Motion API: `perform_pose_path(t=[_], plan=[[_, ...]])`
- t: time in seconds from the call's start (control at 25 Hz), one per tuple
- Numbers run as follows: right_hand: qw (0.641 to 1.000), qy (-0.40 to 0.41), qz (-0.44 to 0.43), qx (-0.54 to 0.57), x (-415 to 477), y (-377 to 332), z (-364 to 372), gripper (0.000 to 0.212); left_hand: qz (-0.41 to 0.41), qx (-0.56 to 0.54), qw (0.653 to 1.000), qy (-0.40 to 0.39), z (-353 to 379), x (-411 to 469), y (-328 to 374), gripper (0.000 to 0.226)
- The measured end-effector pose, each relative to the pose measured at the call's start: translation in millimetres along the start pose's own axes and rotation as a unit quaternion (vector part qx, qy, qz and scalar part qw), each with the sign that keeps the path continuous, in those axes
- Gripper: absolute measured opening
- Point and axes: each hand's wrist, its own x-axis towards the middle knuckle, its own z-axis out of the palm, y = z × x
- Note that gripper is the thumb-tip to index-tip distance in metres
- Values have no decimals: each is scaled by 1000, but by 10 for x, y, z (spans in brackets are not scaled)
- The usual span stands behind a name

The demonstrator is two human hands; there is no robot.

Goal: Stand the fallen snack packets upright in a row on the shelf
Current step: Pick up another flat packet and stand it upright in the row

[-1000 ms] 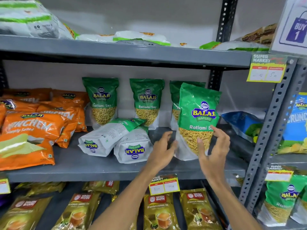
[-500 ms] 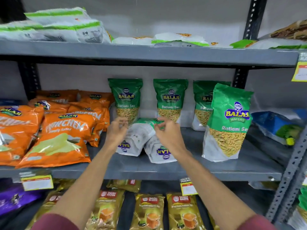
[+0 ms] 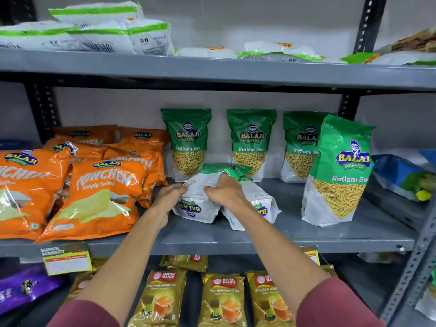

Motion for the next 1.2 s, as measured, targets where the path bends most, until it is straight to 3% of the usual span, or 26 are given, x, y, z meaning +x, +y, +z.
perform_pose_path(t=[0.16, 0.28, 0.48, 0.64, 0.76, 0.84, 0.92, 1.0, 1.12, 1.2], plan=[[1000, 21, -13, -10, -54, 7, 91, 87, 59, -53, 997, -18, -54, 1, -51, 50], [993, 87, -75, -37, -124, -5, 194, 88, 99, -86, 991, -10, -87, -8, -137, 64], [975, 169, -139, -24, -249, 6, 466, 82, 167, -55, 981, 75, -104, -15, -256, 84], [969, 190, -160, 5, -223, 35, 660, 75, 190, -17, 977, 95, -90, -99, -249, 86], [969, 184, -146, 74, -108, 57, 664, 97, 244, 69, 952, 173, -90, -215, -272, 78], [969, 149, -135, 144, -50, 57, 627, 113, 297, 97, 926, 210, -40, -342, -286, 58], [969, 117, -131, 176, -39, 47, 626, 117, 317, 89, 928, 172, 49, -466, -272, 36], [969, 128, -132, 166, -80, 55, 654, 113, 303, 81, 941, 126, 118, -519, -261, 30], [963, 158, -149, 161, -228, 69, 738, 111, 271, 34, 956, 104, 99, -491, -252, 48], [958, 131, -166, 193, -331, 33, 850, 107, 250, 8, 966, 61, 43, -446, -274, 69]])
